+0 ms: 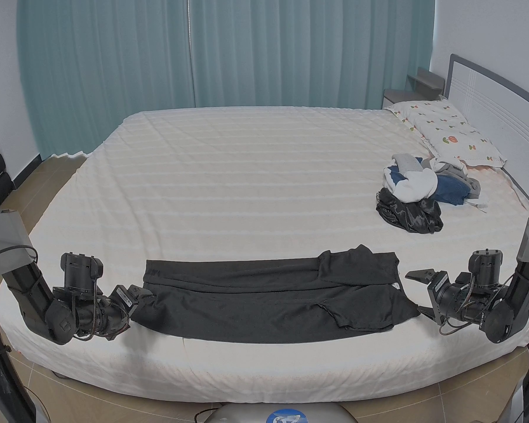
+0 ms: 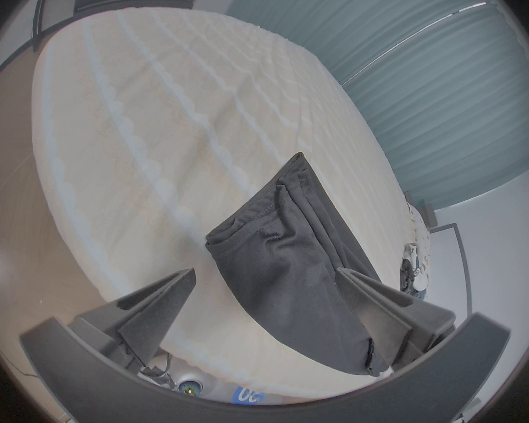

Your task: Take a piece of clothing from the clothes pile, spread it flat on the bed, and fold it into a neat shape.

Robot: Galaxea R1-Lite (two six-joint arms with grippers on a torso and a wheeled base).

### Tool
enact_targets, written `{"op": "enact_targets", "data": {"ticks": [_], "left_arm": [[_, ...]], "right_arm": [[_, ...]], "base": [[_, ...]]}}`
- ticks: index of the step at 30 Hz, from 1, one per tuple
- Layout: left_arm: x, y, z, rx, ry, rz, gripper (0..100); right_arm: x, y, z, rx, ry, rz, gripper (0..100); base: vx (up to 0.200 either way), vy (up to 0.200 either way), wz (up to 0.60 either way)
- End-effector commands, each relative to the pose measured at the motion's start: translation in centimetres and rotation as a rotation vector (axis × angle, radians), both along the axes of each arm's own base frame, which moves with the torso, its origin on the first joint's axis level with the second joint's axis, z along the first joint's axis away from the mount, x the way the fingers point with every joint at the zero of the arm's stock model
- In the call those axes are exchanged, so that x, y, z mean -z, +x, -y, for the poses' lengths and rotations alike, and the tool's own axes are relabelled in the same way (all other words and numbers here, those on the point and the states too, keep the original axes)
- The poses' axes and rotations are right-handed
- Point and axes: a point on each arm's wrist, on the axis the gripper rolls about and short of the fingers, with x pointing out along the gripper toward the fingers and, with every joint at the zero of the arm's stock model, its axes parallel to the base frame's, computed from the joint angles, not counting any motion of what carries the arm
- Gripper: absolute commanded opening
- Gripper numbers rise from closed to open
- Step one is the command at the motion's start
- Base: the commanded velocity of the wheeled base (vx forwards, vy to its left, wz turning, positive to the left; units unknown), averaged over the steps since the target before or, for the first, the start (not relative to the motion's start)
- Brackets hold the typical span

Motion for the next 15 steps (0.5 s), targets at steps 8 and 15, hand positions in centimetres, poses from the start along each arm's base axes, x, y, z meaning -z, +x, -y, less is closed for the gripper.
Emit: {"op": "enact_targets", "data": {"ticks": [8, 15], "left_arm": [[3.7, 0.9, 1.7, -0.045, 0.121, 0.003, 100], [4.0, 1.1, 2.0, -0.049, 0.144, 0.006, 100]], "right_arm": [[2.2, -0.5, -1.1, 0.029, -0.058, -0.047, 100], [2.8, -1.3, -1.7, 0.034, -0.083, -0.064, 100]], "base": [[0.0, 0.0, 0.0], [0.0, 0.0, 0.0]]}}
